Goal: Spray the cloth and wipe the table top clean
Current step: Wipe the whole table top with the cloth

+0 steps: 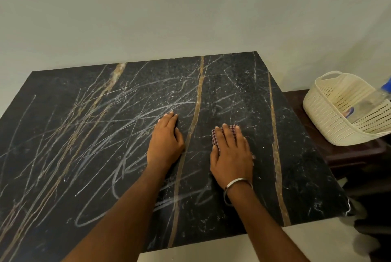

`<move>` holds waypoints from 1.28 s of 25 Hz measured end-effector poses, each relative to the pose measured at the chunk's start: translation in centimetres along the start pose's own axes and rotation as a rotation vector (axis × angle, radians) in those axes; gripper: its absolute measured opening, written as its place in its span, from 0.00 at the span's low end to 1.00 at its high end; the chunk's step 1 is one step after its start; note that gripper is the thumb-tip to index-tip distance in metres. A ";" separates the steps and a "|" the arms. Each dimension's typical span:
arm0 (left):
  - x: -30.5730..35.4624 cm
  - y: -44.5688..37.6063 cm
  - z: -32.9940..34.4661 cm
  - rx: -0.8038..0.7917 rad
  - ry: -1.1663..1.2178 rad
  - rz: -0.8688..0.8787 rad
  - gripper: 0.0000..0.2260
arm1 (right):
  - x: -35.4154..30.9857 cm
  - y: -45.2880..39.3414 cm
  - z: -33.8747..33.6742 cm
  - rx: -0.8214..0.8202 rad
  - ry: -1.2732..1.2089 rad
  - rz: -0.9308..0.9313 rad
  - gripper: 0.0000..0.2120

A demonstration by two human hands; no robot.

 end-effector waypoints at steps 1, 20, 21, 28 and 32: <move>0.0 0.0 0.0 -0.001 0.000 -0.002 0.22 | -0.9 -0.1 0.2 -0.003 -0.005 -0.033 0.26; -0.4 0.0 0.2 -0.023 0.017 -0.014 0.22 | 0.6 -3.9 0.6 -0.037 0.004 -0.072 0.25; -0.5 0.0 0.2 -0.024 0.019 -0.015 0.22 | 2.0 -4.2 0.2 -0.021 0.016 -0.051 0.25; -0.3 -0.1 0.2 -0.021 0.018 -0.024 0.23 | 6.9 -5.8 -0.8 0.027 0.046 0.138 0.25; -0.1 -0.2 0.1 -0.024 -0.011 -0.021 0.23 | 1.6 -6.4 0.4 0.006 0.020 0.021 0.25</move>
Point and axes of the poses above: each hand's wrist, its own y-axis away from the middle knuckle, its own z-axis out of the palm, x = y × z, the point moved 10 cm from there along -y, towards the middle knuckle, and after that the axes turned 3 degrees about -z, right-handed, at the moved point
